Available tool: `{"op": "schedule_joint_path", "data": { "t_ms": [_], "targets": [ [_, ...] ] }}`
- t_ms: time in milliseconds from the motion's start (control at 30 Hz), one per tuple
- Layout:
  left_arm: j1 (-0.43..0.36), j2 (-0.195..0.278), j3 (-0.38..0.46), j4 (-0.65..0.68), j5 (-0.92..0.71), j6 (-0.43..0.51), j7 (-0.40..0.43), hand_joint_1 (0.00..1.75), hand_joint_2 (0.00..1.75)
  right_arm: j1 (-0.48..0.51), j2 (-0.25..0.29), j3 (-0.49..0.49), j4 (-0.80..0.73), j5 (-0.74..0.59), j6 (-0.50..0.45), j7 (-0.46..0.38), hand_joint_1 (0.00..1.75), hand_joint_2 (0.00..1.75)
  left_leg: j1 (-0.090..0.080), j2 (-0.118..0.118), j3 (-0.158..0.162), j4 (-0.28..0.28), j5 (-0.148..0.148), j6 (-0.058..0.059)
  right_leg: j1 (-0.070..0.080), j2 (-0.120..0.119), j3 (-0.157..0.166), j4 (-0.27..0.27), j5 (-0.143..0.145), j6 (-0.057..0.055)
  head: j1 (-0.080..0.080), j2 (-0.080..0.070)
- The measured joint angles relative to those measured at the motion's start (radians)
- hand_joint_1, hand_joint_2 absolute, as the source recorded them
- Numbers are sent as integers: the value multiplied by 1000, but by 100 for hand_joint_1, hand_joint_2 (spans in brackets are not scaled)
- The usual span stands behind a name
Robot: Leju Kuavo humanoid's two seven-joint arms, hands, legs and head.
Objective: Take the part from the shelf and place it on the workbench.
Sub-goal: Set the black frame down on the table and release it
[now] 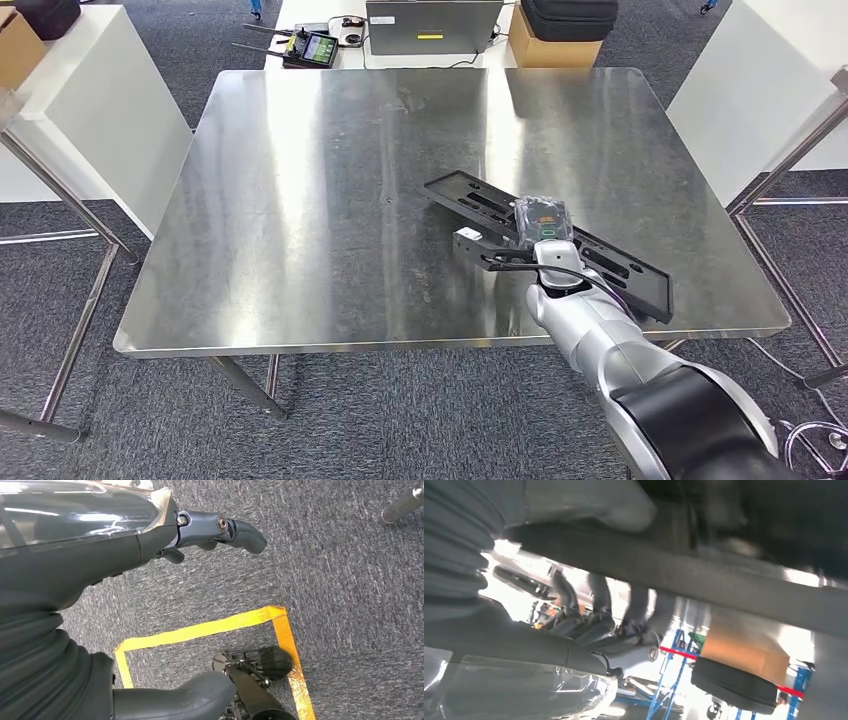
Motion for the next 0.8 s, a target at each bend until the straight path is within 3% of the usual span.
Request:
{"op": "schedule_joint_path", "data": {
  "t_ms": [133,633,700,800],
  "targets": [
    [-2,0,0,0,-1,-5,4,0,0,5,-12,-14,6,7,-7,0,0,0,0,0,0,0,0,0,0,0,0,0,0,0,0,0],
    [-2,0,0,0,-17,2,13,0,0,8,-17,-64,8,56,-33,-25,0,0,0,1,0,0,0,0,0,0,0,0,0,0,0,0],
    [-2,0,0,0,-22,6,12,0,0,11,-14,-85,4,18,-76,-86,0,0,0,0,0,0,0,0,0,0,1,0,0,0,0,0],
    [-1,0,1,0,-25,15,8,0,0,20,3,-159,-18,-134,-152,-265,0,0,0,1,0,0,0,0,1,0,1,0,0,0,0,0]
  ]
}}
